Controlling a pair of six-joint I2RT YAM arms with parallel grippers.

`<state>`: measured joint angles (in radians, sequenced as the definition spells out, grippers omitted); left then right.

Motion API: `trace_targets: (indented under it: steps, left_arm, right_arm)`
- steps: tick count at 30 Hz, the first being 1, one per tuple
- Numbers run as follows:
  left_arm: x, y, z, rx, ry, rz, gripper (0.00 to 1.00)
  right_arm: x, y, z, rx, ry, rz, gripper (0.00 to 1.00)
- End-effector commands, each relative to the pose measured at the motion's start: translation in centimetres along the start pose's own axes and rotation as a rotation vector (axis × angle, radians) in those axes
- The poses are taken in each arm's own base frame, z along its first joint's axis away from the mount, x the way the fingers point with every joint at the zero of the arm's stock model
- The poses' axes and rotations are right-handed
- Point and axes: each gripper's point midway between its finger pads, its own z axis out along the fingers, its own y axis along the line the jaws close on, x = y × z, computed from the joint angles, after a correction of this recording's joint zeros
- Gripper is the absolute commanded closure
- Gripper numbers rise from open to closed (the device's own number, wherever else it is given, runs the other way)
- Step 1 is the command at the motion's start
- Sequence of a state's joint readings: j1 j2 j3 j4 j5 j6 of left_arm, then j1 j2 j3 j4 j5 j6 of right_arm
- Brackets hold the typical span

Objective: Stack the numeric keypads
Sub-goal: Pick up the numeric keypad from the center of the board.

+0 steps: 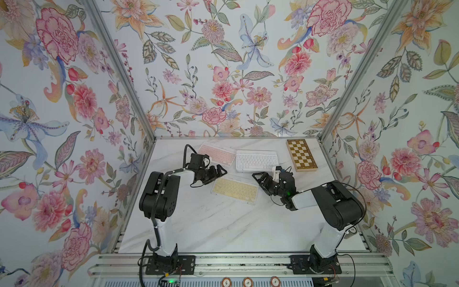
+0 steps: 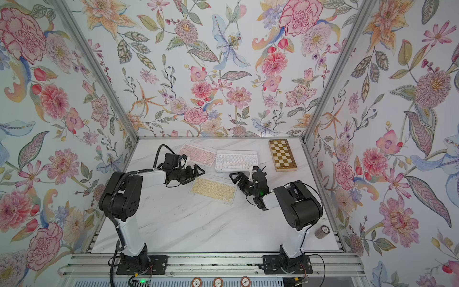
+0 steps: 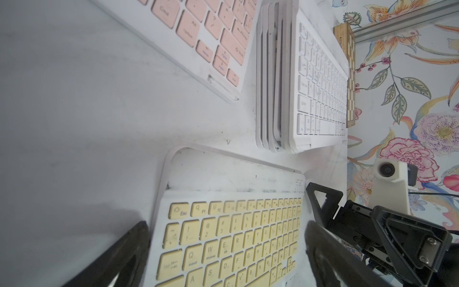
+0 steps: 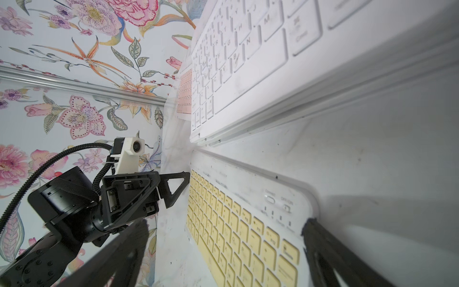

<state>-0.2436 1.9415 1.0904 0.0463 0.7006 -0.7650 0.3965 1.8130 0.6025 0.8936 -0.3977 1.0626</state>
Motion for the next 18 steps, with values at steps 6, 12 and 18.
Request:
trace_targets:
  steps: [6,12,18]
  left_arm:
    - [5.8,4.8,1.8,-0.148,0.171,-0.104,0.01]
    - [5.8,4.7,1.7,-0.148,0.169,-0.103,0.01]
    - [5.8,4.8,1.8,-0.151,0.17,-0.105,0.01]
  right_arm:
    - [0.0,-0.9,0.4,0.024,0.008,-0.005,0.01]
    - [-0.1,-2.2,-0.3,0.089,-0.003,-0.028,0.01]
    - [-0.1,-2.9,-0.2,0.098,0.003,-0.012,0.01]
